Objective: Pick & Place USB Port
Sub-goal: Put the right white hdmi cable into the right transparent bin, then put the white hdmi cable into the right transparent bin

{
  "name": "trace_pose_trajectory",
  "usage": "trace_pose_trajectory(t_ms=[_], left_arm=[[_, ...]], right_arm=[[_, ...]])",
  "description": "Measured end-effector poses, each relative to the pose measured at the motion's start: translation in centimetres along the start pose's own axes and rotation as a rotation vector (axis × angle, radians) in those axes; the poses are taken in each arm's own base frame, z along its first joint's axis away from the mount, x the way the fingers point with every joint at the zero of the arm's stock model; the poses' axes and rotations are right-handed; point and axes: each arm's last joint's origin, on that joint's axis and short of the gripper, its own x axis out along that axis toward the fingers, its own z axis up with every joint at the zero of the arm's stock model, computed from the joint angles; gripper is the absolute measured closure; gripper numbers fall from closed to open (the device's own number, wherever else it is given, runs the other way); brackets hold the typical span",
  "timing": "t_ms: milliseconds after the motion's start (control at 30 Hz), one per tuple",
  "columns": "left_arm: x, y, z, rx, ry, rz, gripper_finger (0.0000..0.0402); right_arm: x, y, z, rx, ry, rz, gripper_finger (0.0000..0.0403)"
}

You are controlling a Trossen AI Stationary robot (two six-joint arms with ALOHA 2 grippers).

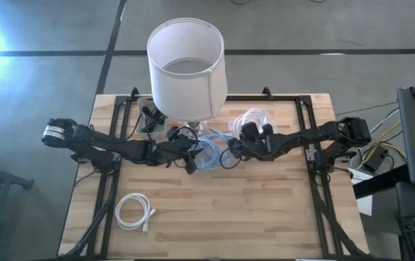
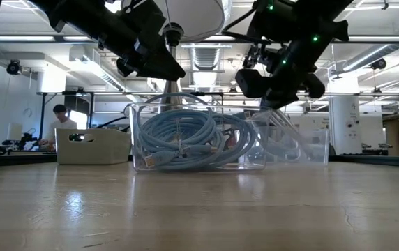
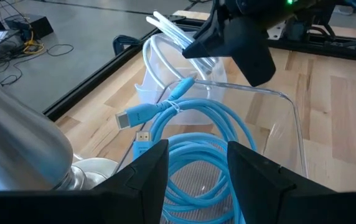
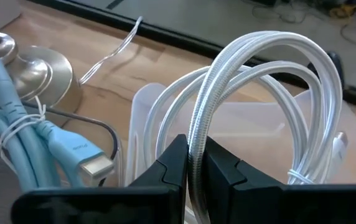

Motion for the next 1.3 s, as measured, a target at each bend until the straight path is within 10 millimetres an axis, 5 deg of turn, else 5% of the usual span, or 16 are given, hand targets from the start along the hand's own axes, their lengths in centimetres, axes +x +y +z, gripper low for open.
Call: trace_pose_trajectory(t_ms=[467, 933, 1300], left_arm=[[0.0, 0.0, 0.0, 0.0, -0.001, 0.0, 0.0234], [0.0, 0.0, 0.0, -0.002, -0.003, -0.001, 0.0234], [-1.6, 0.0, 0.9, 0.023, -0.028, -0.026, 0.0234]], right_arm=[[1.3, -0.5, 0.5, 0.013, 0.113, 0.033, 0.037], [1.2, -0.6, 0.7, -0.047, 0.11, 0.042, 0.0287], [-2.8, 0.3, 3.5, -0.084, 0.033, 0.19, 0.0269]])
